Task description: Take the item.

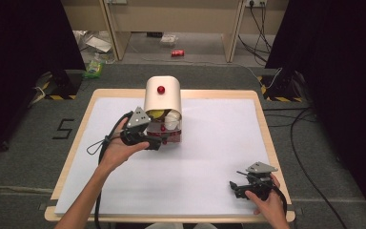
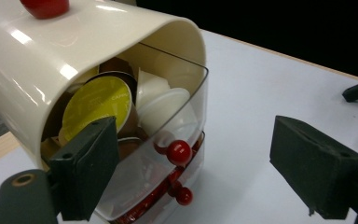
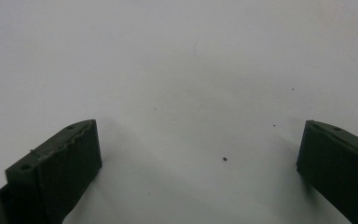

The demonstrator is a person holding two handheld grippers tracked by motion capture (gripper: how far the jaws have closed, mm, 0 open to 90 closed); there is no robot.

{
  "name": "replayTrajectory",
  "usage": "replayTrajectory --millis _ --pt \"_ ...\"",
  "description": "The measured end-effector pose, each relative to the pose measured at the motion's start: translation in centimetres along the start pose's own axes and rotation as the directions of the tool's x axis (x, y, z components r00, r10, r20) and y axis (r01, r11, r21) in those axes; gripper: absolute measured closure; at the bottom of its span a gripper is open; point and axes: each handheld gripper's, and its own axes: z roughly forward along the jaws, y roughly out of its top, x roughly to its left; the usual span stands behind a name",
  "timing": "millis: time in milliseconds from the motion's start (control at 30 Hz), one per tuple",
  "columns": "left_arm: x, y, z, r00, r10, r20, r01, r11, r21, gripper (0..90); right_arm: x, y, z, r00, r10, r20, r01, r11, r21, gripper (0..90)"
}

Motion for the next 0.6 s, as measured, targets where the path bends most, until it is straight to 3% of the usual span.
replayTrajectory --millis 267,600 --pt "0.5 -0.4 1.2 0.9998 0.015 -0.014 -0.014 0.9993 0.034 15.1 0.0 0.0 0.0 1.0000 0.000 0.000 0.000 1.000 0.000 0.2" --pt "0.1 -0.5 1.0 0.9996 0.022 -0.017 -0.021 0.9987 0.046 14.5 0.0 0.0 0.0 1.0000 0.002 0.001 -0.002 1.000 0.000 0.2"
